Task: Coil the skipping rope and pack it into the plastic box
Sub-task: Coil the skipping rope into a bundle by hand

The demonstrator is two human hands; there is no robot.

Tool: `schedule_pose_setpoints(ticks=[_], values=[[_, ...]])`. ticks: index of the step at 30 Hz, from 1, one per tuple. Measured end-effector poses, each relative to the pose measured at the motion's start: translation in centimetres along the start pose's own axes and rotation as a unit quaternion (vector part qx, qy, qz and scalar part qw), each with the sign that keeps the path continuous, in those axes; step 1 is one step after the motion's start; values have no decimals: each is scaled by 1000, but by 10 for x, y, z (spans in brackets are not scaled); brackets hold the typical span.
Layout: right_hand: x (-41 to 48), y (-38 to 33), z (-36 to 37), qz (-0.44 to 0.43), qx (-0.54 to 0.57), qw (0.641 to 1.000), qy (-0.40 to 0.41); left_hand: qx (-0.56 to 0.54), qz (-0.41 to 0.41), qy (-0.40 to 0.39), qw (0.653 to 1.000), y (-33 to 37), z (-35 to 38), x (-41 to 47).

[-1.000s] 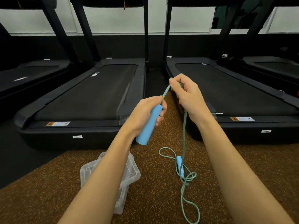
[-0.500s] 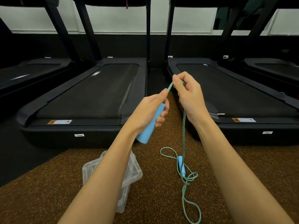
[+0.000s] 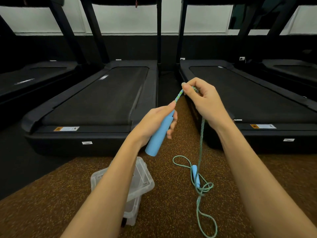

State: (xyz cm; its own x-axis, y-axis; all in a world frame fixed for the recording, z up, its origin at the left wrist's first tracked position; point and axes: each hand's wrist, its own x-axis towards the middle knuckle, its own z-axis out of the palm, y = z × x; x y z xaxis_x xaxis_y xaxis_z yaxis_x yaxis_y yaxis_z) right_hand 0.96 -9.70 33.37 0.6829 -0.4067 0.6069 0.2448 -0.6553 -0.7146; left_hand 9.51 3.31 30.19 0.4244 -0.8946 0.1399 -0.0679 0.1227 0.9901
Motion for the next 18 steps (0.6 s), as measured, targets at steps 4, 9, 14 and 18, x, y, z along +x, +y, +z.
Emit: schedule_pose_setpoints(ticks=[4,9,14,18], values=[[-1,-1,9,-2,6,999,-40,22,6,-33,999,0,-6,-1],[-2,-1,18,-6,27,995,-94,23,5,-42,999,3,-10,-2],[-3,5,13,60,91,985,-134,-16,12,-18,1000,14,-17,-8],[-3,14,-1,72,106,974,-188,-81,2,0,997,22,-29,-13]])
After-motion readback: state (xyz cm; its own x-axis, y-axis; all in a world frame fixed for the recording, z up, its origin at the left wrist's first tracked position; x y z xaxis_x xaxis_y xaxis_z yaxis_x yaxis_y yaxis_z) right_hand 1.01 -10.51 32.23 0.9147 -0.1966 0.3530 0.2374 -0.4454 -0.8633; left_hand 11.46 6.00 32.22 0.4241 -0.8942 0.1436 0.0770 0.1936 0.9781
